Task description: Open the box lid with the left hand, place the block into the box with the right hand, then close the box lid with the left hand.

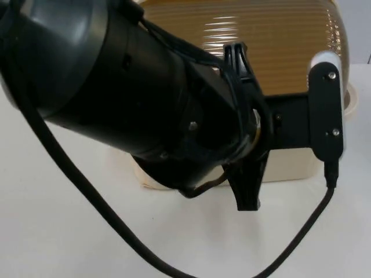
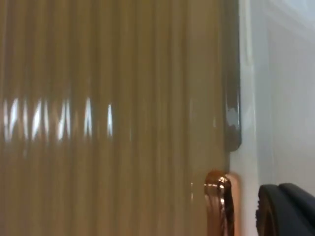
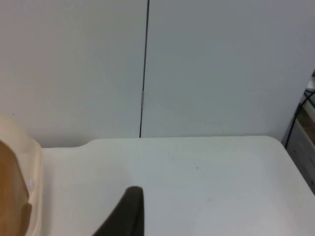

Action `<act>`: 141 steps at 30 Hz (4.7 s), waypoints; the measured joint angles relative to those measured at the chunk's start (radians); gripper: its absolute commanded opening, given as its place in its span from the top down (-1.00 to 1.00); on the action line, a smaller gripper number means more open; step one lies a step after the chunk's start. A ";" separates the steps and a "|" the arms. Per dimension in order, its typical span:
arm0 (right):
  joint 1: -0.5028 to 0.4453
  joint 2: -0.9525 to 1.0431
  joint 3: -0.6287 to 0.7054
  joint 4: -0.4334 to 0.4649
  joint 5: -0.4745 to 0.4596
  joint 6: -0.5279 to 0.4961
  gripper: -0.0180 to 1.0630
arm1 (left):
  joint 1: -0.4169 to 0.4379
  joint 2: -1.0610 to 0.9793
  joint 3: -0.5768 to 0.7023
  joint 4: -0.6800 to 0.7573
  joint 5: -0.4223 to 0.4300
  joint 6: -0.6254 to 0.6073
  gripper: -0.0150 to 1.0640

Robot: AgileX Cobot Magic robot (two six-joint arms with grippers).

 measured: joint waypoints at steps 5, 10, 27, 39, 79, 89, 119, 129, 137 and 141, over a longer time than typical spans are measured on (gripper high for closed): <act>0.000 0.000 0.000 0.000 0.000 0.000 -0.96 | 0.000 0.022 0.000 0.005 0.016 0.000 0.98; 0.000 0.000 0.000 0.000 0.000 0.000 -0.96 | 0.000 0.022 0.000 0.009 0.056 0.000 0.98; 0.000 0.000 0.000 -0.001 0.000 0.002 -0.96 | 0.000 0.022 -0.002 0.009 0.121 0.006 0.98; 0.000 0.000 0.000 -0.001 0.000 0.002 -0.96 | 0.027 0.022 -0.029 0.006 0.163 0.008 0.98; 0.000 0.000 0.000 -0.001 0.000 0.015 -0.96 | 0.060 -0.384 0.079 -0.407 -0.231 0.085 0.98; 0.000 0.000 0.000 -0.001 0.000 0.053 -0.96 | 0.412 -0.770 0.116 -0.377 -0.250 -0.326 0.98; 0.000 0.000 0.000 -0.001 0.000 0.069 -0.96 | 0.752 -0.699 -0.049 -1.550 -0.155 0.722 0.98; 0.000 0.000 0.000 -0.001 0.000 0.069 -0.96 | 0.768 -0.699 -0.050 -1.527 -0.197 0.678 0.98; 0.000 0.000 0.000 -0.001 0.000 0.069 -0.96 | 0.768 -0.699 -0.050 -1.498 -0.210 0.655 -0.94; 0.000 0.000 0.000 -0.001 0.000 0.069 -0.96 | 0.768 -0.706 -0.050 -1.497 -0.214 0.639 -0.92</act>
